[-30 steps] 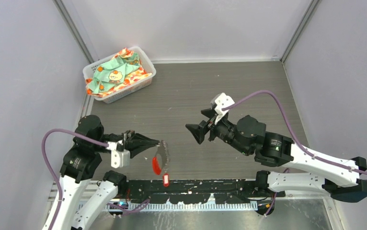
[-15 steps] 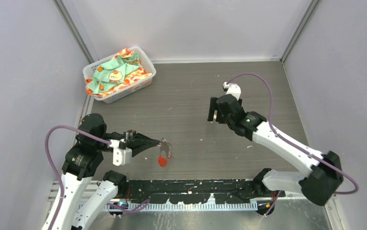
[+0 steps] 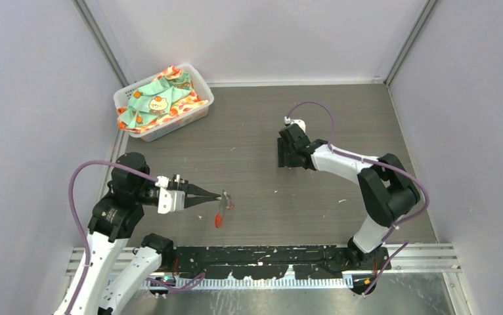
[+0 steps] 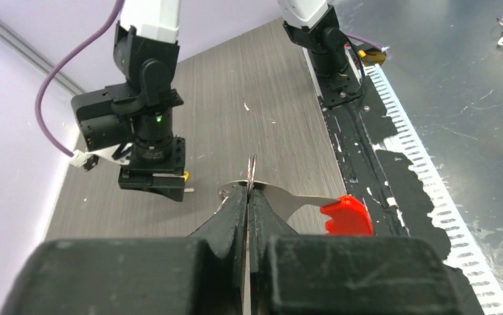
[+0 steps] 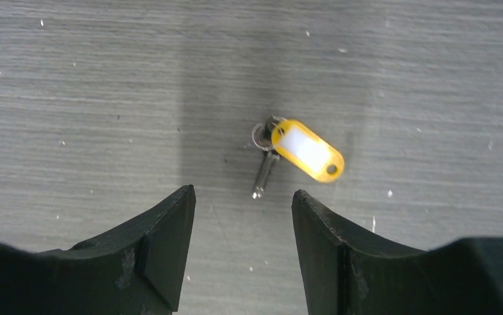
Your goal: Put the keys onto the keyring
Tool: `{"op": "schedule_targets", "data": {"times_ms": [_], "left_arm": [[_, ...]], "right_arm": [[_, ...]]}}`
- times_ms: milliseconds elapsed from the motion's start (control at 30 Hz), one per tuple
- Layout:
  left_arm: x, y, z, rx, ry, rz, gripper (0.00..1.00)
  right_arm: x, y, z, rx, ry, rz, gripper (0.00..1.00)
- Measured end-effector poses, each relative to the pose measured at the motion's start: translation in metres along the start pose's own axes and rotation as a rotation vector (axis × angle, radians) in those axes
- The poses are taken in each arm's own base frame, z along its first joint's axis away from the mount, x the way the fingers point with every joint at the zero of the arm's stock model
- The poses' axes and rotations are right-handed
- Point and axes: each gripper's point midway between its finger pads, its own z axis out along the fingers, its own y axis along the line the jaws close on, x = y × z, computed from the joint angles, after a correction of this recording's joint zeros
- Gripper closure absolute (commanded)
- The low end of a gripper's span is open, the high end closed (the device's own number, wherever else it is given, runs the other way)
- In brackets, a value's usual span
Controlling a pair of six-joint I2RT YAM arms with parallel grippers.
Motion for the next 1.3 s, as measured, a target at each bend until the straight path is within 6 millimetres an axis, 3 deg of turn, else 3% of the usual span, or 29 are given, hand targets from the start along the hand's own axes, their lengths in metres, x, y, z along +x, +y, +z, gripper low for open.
{"op": "schedule_targets", "data": {"times_ms": [500, 800, 967, 1300], "left_arm": [[0.001, -0.002, -0.001, -0.011, 0.007, -0.045, 1.00], [0.001, -0.002, -0.001, -0.018, 0.011, -0.041, 1.00], [0.001, -0.001, -0.002, -0.022, 0.013, -0.048, 1.00], [0.002, -0.001, -0.002, -0.027, 0.016, -0.071, 1.00]], "right_arm": [[-0.014, 0.001, 0.049, 0.061, 0.010, -0.017, 0.45], [-0.018, 0.003, 0.053, 0.051, 0.004, 0.004, 0.84], [-0.019, 0.017, 0.053, -0.023, 0.012, 0.011, 0.97], [-0.013, 0.039, 0.049, -0.154, 0.050, -0.014, 0.99]]}}
